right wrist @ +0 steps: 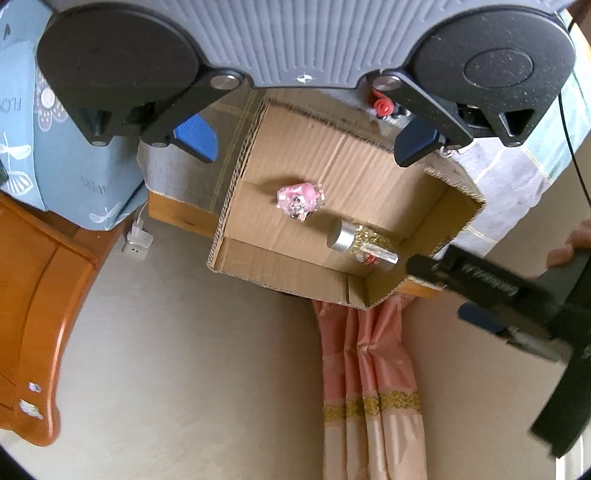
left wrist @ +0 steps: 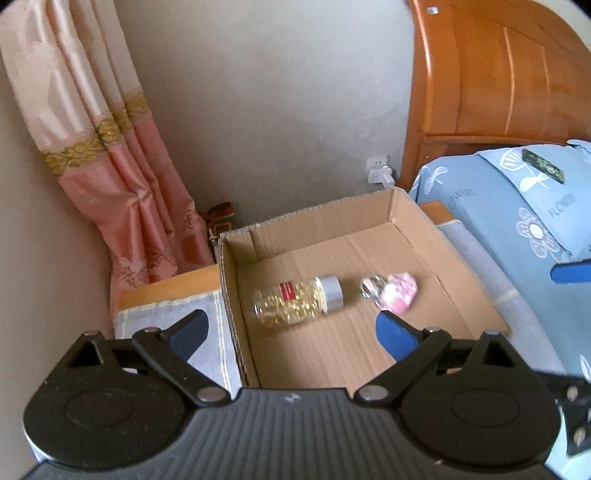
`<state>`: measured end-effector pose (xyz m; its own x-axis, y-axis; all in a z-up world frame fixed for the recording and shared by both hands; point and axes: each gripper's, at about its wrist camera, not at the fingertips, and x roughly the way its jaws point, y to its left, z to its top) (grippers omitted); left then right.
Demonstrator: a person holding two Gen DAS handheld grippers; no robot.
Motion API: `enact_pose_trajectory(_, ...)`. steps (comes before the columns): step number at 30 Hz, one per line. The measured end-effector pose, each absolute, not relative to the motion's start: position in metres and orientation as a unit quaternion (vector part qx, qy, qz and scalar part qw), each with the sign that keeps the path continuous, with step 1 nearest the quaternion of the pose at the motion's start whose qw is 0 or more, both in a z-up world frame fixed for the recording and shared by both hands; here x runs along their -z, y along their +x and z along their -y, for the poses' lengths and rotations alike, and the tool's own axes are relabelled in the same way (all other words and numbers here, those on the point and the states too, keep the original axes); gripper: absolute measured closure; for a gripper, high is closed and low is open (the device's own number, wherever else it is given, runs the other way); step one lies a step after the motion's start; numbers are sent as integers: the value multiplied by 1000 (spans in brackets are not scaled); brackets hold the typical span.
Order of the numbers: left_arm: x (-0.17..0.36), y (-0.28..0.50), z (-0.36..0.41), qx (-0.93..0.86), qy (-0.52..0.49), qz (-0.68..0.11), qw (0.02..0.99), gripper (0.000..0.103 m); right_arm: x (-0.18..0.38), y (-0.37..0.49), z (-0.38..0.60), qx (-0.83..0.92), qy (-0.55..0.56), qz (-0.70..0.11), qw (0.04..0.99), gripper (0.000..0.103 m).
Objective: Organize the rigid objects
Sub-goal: 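Move both tools back toward the remaining items on the blanket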
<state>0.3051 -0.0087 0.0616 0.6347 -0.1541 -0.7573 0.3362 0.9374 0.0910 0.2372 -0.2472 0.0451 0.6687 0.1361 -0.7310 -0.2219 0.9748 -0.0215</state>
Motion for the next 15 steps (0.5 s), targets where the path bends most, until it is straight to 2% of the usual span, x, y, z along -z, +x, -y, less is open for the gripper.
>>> enact_pose_trajectory(6, -54, 246, 0, 133, 100, -373, 913, 3, -33, 199, 247, -75, -39, -395, 915, 0)
enact_pose_trajectory(15, -15, 181, -20, 147, 23, -393, 907, 3, 16, 140, 263, -30, 2, -403, 915, 0)
